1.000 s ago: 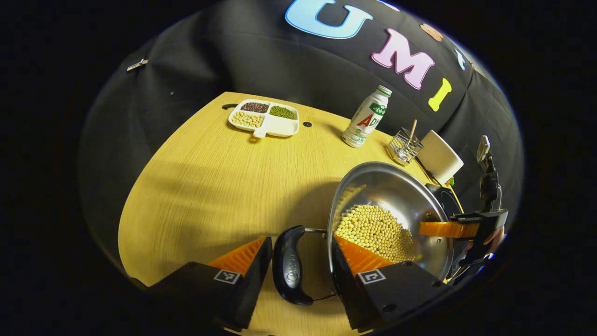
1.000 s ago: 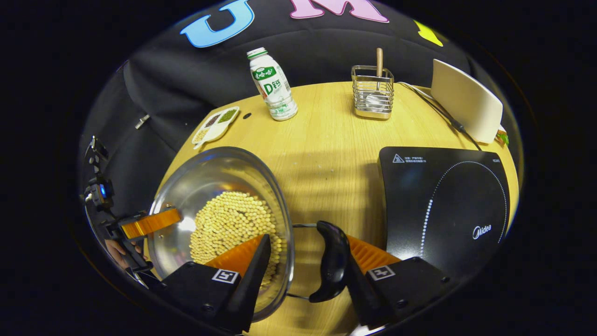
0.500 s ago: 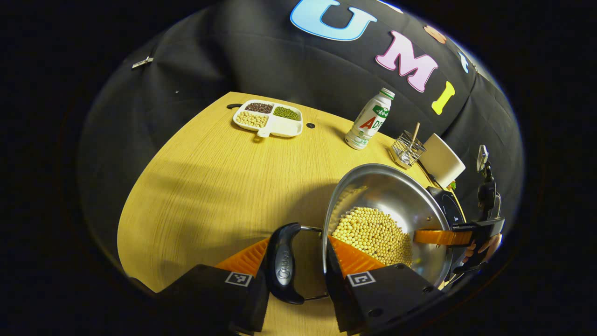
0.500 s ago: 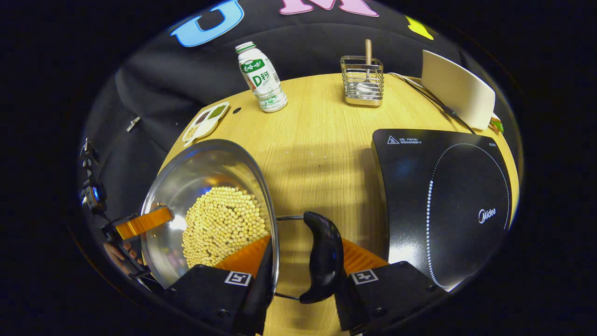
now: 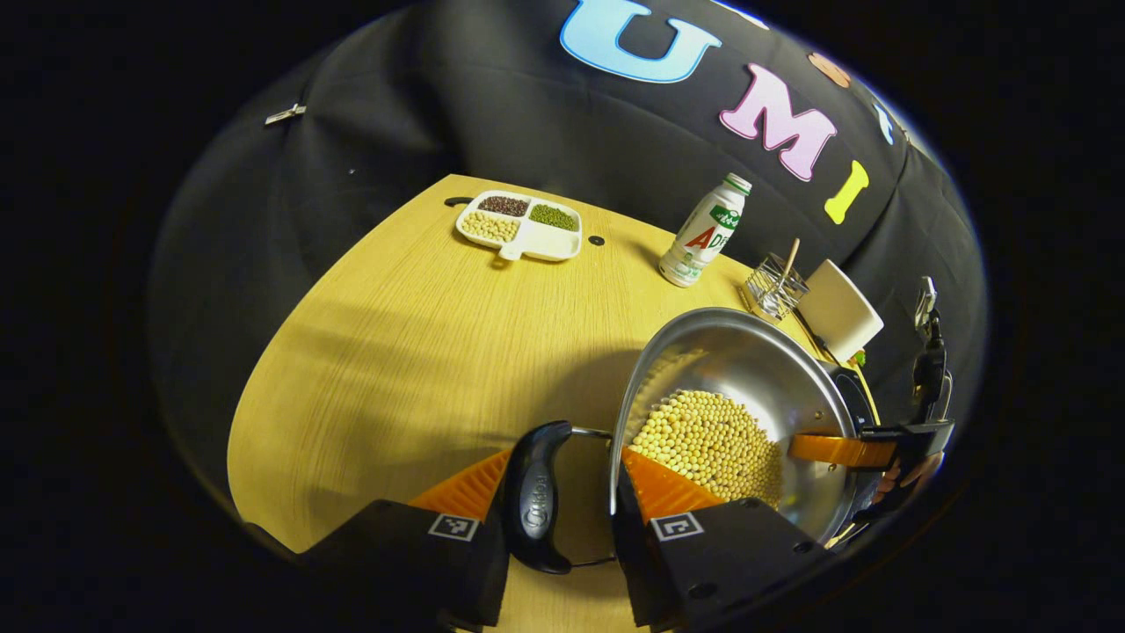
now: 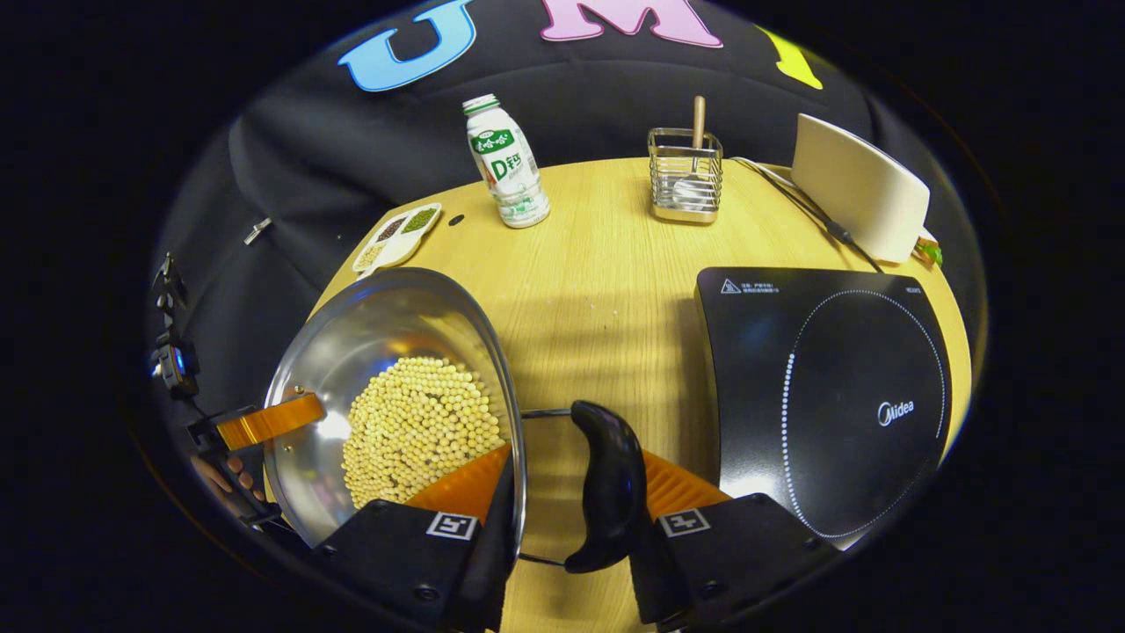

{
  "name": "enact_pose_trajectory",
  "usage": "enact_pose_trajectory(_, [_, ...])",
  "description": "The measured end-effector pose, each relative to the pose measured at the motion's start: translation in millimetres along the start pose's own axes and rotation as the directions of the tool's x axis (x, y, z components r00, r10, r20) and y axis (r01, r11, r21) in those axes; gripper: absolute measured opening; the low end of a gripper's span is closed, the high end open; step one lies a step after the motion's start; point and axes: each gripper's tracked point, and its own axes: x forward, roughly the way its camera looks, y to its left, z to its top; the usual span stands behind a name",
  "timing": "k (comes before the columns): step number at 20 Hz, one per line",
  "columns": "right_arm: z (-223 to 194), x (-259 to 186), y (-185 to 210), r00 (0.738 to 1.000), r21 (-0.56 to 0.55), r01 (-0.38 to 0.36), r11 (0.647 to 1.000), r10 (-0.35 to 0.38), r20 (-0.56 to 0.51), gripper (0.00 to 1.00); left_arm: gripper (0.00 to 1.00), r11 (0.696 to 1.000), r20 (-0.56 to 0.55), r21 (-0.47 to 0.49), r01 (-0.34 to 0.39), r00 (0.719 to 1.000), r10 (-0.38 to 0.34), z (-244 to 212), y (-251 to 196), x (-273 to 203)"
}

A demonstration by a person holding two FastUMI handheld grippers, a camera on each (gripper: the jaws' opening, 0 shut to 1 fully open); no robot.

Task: First push the handle of the pot to place it horizontally, then grasp the pot with both hands and set it on the induction cooktop.

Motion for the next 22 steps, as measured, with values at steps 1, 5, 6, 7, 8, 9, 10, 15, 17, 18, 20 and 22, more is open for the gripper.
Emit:
enact_pose_trajectory(1, [1.7, -6.1, -0.3, 1.000, 0.001, -0.003, 1.000, 0.003, 0.002, 0.60, 0.56, 1.000, 0.002, 0.002, -0.004, 1.000, 0.004, 2.8, -2.5, -5.5])
enact_pose_trajectory(5, [10.7, -32.7, -6.8, 1.000, 0.017, -0.011, 1.000, 0.011, 0.020, 0.60, 0.58, 0.999, 0.017, 0.037, -0.007, 1.000, 0.007, 15.3, -23.4, -25.9])
enact_pose_trajectory(6, [12.0, -39.8, -11.0, 1.000, 0.024, -0.009, 1.000, 0.009, 0.016, 0.60, 0.57, 0.999, 0.017, 0.043, -0.005, 1.000, 0.004, 18.4, -31.4, -28.9])
enact_pose_trajectory(7, [13.3, -48.8, -16.5, 1.000, 0.026, -0.009, 1.000, 0.008, 0.012, 0.55, 0.56, 0.999, 0.015, 0.054, -0.002, 1.000, 0.001, 20.5, -39.5, -31.5])
enact_pose_trajectory(8, [15.0, -54.0, -22.2, 1.000, 0.031, -0.004, 0.999, 0.004, 0.008, 0.60, 0.57, 0.998, 0.014, 0.063, 0.001, 1.000, -0.002, 21.4, -48.8, -34.1])
enact_pose_trajectory(9, [18.6, -61.3, -29.4, 1.000, 0.036, 0.000, 0.999, 0.000, 0.010, 0.55, 0.57, 0.998, 0.010, 0.069, 0.006, 1.000, -0.006, 23.0, -58.2, -35.7])
enact_pose_trajectory(10, [22.0, -67.5, -34.9, 1.000, 0.035, 0.003, 0.999, -0.003, 0.018, 0.55, 0.57, 0.998, 0.011, 0.069, 0.011, 1.000, -0.012, 24.3, -67.3, -38.4])
enact_pose_trajectory(15, [37.0, -96.1, -74.3, 0.999, 0.039, 0.018, 0.999, -0.020, 0.043, 0.60, 0.56, 0.997, 0.006, 0.071, 0.028, 1.000, -0.028, 26.8, -117.4, -39.1])
enact_pose_trajectory(17, [40.0, -106.2, -93.5, 0.998, 0.049, 0.024, 0.999, -0.026, 0.051, 0.60, 0.56, 0.997, 0.001, 0.074, 0.035, 0.999, -0.035, 26.6, -137.3, -38.2])
enact_pose_trajectory(18, [41.4, -110.7, -101.7, 0.998, 0.056, 0.024, 0.998, -0.027, 0.056, 0.60, 0.57, 0.996, -0.002, 0.076, 0.038, 0.999, -0.038, 26.5, -146.9, -36.5])
enact_pose_trajectory(20, [44.9, -117.2, -119.1, 0.998, 0.068, 0.024, 0.997, -0.029, 0.063, 0.60, 0.57, 0.995, -0.004, 0.086, 0.043, 0.999, -0.043, 26.9, -167.2, -33.5])
enact_pose_trajectory(22, [49.8, -123.7, -136.9, 0.997, 0.078, 0.027, 0.997, -0.032, 0.071, 0.60, 0.55, 0.994, -0.004, 0.098, 0.048, 0.999, -0.048, 29.1, -186.7, -29.8])
